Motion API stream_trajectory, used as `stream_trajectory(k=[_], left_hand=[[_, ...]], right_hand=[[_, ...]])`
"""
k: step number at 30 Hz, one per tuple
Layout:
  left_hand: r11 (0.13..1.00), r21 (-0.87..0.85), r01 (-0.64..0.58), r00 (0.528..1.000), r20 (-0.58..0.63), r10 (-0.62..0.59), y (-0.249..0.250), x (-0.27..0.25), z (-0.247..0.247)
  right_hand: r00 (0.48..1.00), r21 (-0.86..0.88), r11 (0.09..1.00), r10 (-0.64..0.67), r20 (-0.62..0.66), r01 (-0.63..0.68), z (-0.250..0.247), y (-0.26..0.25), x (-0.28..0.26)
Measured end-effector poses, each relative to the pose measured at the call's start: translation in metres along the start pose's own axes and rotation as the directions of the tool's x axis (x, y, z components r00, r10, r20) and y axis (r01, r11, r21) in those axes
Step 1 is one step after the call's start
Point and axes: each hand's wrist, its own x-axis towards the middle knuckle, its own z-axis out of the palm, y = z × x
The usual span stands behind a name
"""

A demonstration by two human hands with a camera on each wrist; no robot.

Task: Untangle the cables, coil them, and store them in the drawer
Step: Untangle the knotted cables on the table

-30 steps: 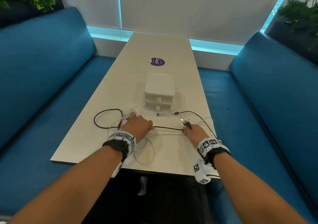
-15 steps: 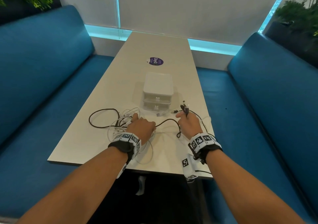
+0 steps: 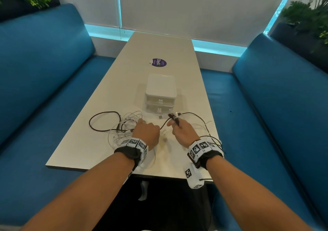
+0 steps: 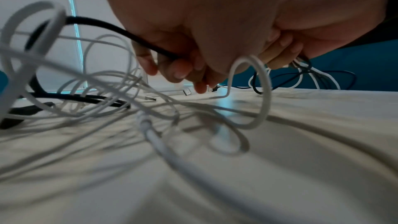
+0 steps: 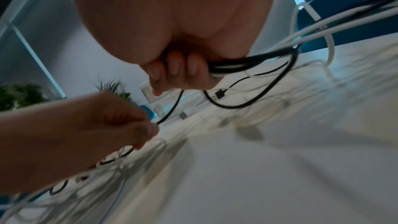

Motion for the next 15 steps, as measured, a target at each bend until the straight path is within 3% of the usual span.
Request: stream_trajectory(k=[4,10,12,15], left_hand=[[0.988,0.014,-0.154,0.988,-0.026,0.154,0.009,0.001,0.004],[0.988,-0.073,-0.139,0.986,-0.104,0.131,-0.003,0.001,0.01],[0.984,-0.086,-0.156,0.985,-0.093,0.148,-0.009,-0.001,0.008],[0.986,-0.139,-0.095,0.995,-0.025,0.092,-0.028,-0.002,0.011]], right_hand=[[0.994,-0.135,0.99,-0.021,0.103,0.035,0.012,-0.001,-0.001],[0.983,-0.252,0.968,0.067,0.172,-0.022,0.015,0.015,0.004],[0.988,-0.319,0.947,0.088,0.13,-0.042,0.009,0.025,0.005],[0.987,-0.466,0.871,0.159,-0.033,-0.156,-0.014,0.042,0.009]])
